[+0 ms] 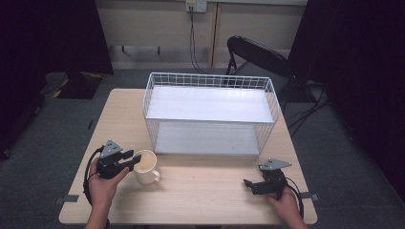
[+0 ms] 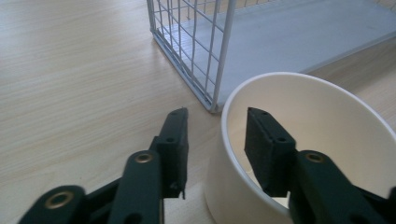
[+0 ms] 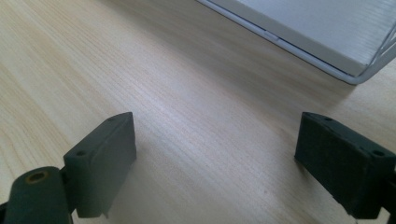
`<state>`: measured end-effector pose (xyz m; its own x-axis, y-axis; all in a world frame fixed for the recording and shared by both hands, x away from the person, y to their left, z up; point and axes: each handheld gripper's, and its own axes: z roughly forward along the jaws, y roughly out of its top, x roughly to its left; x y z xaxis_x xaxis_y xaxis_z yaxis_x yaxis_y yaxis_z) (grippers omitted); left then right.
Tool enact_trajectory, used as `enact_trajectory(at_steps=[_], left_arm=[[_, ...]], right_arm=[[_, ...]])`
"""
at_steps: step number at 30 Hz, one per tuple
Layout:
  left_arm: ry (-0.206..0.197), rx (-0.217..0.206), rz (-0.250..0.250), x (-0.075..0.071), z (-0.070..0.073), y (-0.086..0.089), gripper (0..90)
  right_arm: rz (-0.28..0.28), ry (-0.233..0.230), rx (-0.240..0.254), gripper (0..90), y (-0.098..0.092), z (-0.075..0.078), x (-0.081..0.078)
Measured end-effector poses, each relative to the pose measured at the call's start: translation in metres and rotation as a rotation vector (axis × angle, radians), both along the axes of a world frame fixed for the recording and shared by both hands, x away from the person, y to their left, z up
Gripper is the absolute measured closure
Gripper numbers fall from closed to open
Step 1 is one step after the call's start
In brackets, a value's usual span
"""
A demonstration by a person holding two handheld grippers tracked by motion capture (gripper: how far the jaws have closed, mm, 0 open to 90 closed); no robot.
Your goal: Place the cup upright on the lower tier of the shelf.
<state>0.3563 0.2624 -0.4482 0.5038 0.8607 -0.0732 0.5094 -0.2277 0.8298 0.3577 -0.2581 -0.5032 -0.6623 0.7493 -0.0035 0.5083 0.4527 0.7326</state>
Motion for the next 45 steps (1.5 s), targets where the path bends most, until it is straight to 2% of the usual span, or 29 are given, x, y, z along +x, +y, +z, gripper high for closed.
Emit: enact_trajectory(at_steps=[6,23,31,35,37,45], left_arm=[[0.0,-0.007,-0.001,0.0012,-0.0022,-0.003,70.2],[-0.003,-0.006,-0.01,0.0028,-0.005,-0.0081,77.6],[-0.006,0.022,-0.011,0.0015,-0.003,-0.0075,79.2],[0.0,0.006,0.016,-0.0007,-0.0027,-0.0043,80.2],[0.0,0.013,0.032,-0.0018,-0.0022,-0.0025,81.3],[0.015,0.003,0.057,-0.0033,-0.002,-0.0016,81.5]], right_arm=[[0.0,0.0,-0.001,11.8,-0.0001,0.0001,0.0],[0.0,0.001,-0.001,11.8,0.0,0.0001,0.0],[0.0,0.001,-0.001,11.8,-0.0001,0.0001,0.0],[0.0,0.001,-0.001,11.8,0.0,0.0001,0.0],[0.0,0.001,-0.001,11.8,-0.0001,0.0001,0.0],[0.0,0.001,-0.001,11.7,-0.0001,0.0001,0.0]])
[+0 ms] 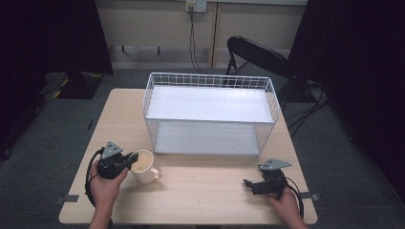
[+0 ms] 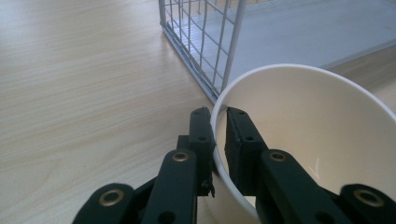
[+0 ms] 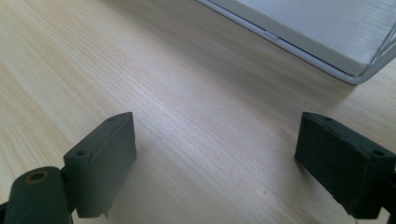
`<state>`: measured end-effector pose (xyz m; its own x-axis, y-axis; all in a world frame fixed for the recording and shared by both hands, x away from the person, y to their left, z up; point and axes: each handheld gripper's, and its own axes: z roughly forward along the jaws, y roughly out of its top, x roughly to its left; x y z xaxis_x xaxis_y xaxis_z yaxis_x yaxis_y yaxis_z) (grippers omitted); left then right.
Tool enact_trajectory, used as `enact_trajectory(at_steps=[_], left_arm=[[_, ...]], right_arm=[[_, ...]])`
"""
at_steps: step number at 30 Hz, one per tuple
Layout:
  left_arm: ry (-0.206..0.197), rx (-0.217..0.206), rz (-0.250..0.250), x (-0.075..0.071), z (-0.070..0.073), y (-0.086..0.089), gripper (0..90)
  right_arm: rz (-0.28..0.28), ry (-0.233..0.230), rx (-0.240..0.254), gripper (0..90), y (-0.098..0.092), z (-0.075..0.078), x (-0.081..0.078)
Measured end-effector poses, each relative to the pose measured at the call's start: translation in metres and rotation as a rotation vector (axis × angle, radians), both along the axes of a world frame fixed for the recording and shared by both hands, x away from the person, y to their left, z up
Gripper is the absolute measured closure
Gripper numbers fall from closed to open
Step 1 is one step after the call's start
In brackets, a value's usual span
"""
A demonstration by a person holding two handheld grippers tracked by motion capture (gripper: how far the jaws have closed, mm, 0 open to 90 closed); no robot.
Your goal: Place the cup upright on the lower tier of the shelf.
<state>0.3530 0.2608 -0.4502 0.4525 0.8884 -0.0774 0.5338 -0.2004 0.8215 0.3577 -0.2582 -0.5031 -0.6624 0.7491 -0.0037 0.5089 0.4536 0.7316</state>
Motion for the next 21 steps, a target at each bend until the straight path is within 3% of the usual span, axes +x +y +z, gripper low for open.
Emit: enact_trajectory(at_steps=[9,21], left_arm=[[-0.001,-0.02,0.033,-0.002,0.003,0.002,81.5],[0.0,-0.023,-0.005,-0.002,0.016,-0.013,81.5]], right_arm=[[0.0,0.0,0.0,11.8,0.0,0.0,0.0],[0.001,-0.001,0.0,11.8,0.0,0.0,0.0]])
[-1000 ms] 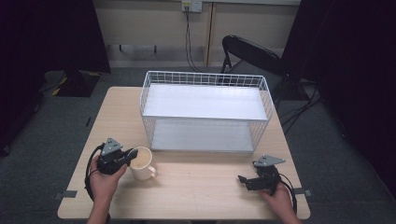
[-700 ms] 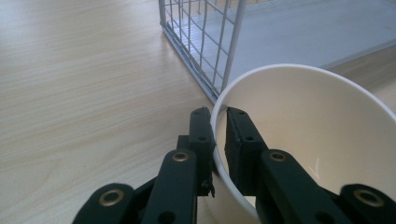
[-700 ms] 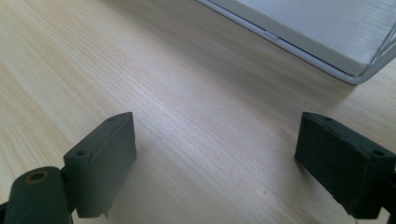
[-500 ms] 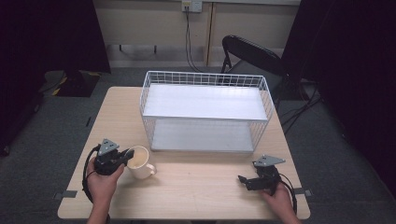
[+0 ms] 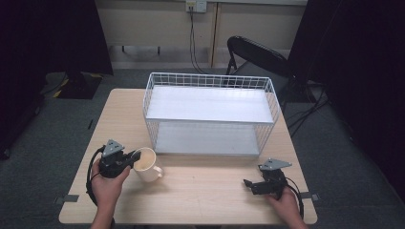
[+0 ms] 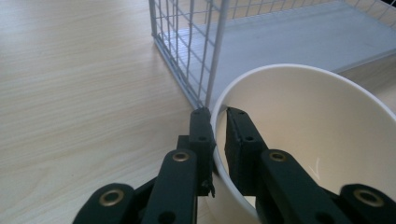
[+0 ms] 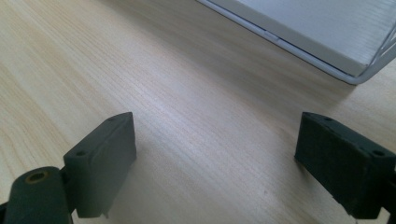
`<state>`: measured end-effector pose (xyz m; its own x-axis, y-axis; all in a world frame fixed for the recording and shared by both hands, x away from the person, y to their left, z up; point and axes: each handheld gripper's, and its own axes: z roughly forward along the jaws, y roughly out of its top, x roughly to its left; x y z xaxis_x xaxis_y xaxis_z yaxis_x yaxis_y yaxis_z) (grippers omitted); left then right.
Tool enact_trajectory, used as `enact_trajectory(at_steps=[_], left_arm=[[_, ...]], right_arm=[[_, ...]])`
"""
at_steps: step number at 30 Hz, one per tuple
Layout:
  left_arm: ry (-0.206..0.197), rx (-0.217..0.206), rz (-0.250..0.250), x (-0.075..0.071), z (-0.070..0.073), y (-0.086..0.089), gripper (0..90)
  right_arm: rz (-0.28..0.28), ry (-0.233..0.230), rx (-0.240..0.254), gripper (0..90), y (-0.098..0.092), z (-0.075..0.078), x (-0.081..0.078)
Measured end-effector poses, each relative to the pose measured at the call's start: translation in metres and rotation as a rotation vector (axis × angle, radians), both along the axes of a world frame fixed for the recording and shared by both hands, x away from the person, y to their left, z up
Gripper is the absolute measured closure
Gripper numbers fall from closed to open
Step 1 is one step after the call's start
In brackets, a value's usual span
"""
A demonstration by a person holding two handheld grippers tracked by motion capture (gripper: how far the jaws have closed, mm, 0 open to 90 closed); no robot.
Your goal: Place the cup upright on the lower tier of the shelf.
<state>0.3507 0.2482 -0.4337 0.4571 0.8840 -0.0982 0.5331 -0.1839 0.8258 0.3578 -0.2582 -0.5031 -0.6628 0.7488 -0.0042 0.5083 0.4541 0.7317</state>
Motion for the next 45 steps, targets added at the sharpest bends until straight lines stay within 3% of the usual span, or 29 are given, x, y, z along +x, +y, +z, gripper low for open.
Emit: enact_trajectory(at_steps=[8,45], left_arm=[[0.019,-0.005,-0.01,0.003,0.004,-0.011,81.6],[-0.017,-0.022,-0.026,0.021,0.016,-0.064,81.6]], right_arm=[[0.0,0.0,0.0,11.8,0.0,0.0,0.0],[0.0,0.0,0.0,11.8,0.0,0.0,0.0]])
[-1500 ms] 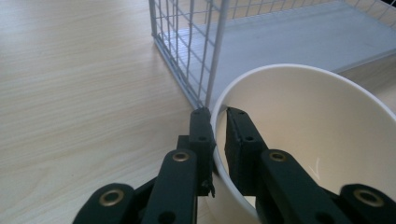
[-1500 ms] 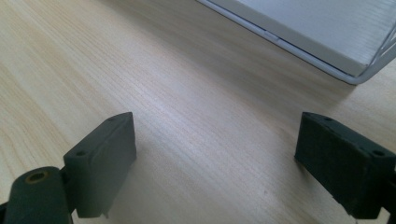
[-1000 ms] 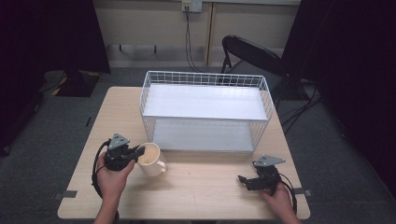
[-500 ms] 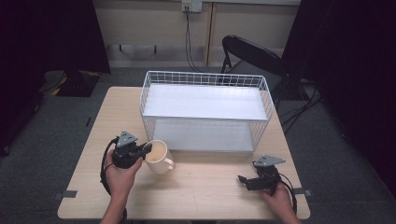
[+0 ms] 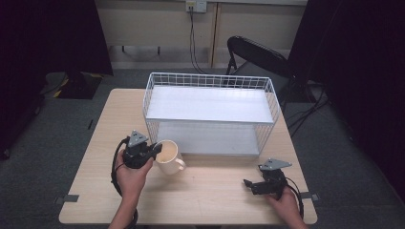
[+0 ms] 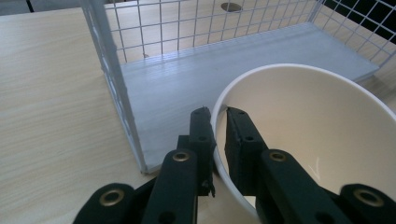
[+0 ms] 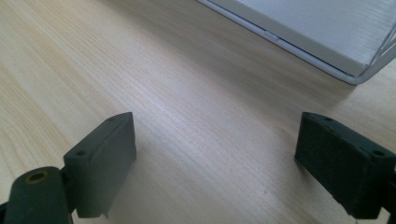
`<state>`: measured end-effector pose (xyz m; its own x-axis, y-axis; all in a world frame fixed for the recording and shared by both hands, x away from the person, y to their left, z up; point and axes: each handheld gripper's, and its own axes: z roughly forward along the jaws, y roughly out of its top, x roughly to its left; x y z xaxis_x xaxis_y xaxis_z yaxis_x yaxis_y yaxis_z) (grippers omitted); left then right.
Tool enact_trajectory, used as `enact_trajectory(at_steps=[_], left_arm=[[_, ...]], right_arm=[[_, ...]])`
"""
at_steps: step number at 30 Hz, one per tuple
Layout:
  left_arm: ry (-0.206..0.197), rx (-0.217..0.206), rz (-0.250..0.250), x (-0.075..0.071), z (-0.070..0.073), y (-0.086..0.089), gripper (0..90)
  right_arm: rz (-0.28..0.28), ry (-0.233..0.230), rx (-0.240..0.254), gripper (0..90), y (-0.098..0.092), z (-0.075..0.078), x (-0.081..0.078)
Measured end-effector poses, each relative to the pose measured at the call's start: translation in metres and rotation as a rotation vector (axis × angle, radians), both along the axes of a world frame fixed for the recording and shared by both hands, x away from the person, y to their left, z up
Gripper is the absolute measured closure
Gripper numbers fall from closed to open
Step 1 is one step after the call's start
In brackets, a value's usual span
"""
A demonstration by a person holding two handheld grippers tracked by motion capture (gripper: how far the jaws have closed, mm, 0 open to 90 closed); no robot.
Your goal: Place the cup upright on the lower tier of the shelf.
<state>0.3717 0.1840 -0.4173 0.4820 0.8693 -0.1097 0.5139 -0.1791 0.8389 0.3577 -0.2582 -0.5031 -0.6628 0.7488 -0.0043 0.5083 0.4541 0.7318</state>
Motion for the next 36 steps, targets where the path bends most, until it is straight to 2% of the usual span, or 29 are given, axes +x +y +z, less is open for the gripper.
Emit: enact_trajectory(at_steps=[5,20,25,36], left_arm=[[-0.007,0.006,-0.006,0.003,0.001,-0.008,81.6],[-0.021,0.003,0.01,0.011,0.002,-0.024,81.6],[-0.027,-0.012,0.021,0.013,0.001,-0.031,81.6],[-0.032,-0.008,0.029,0.019,0.0,-0.039,81.6]], right_arm=[[0.0,0.001,0.0,11.8,0.0,0.0,0.0],[0.0,0.0,0.0,11.8,0.0,0.0,0.0],[0.0,0.001,0.0,11.8,0.0,0.0,0.0],[0.0,0.001,0.0,11.8,0.0,0.0,0.0]])
